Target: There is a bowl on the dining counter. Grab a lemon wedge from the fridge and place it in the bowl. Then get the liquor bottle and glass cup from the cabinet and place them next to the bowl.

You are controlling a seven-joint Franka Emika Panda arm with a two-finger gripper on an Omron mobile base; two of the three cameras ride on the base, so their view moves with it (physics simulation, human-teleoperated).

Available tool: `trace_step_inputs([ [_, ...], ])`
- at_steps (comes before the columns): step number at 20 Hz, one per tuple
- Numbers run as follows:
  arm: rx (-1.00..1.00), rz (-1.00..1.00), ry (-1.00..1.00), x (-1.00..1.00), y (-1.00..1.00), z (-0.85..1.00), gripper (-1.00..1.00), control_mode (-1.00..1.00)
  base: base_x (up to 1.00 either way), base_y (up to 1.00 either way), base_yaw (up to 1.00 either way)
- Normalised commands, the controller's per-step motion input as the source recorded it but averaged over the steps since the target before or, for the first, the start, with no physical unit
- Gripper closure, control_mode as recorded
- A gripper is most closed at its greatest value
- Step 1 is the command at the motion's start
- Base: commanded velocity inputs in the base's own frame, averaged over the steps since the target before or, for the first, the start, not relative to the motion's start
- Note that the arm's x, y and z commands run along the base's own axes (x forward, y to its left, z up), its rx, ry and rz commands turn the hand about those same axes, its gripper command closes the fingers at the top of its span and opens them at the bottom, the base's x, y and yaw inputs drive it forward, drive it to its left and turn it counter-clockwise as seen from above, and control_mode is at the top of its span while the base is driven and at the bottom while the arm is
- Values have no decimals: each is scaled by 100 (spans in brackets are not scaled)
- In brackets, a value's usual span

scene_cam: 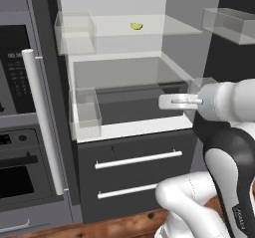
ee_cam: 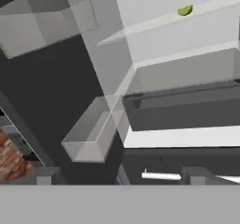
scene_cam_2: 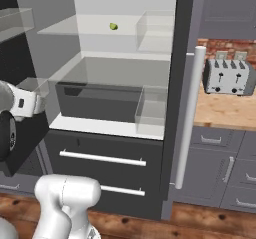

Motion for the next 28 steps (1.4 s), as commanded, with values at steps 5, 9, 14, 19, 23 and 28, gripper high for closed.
trace_step_inputs([
  [5, -37, -1, -22, -47, -94, 0, -100, -100, 0, 0, 0],
  [9, -30, -10, -8, -36, -82, -7, -100, -100, 0, 0, 0],
  [14, -3, -6, 0, -2, -12, 0, -100, -100, 0, 0, 0],
  [19, 0, 0, 6, 14, 0, 0, -100, -100, 0, 0, 0],
  [23, 0, -2, 11, 29, 0, 0, -100, -100, 0, 0, 0],
  [28, 0, 0, 0, 0, 0, 0, -100, 100, 57, 0, -5],
])
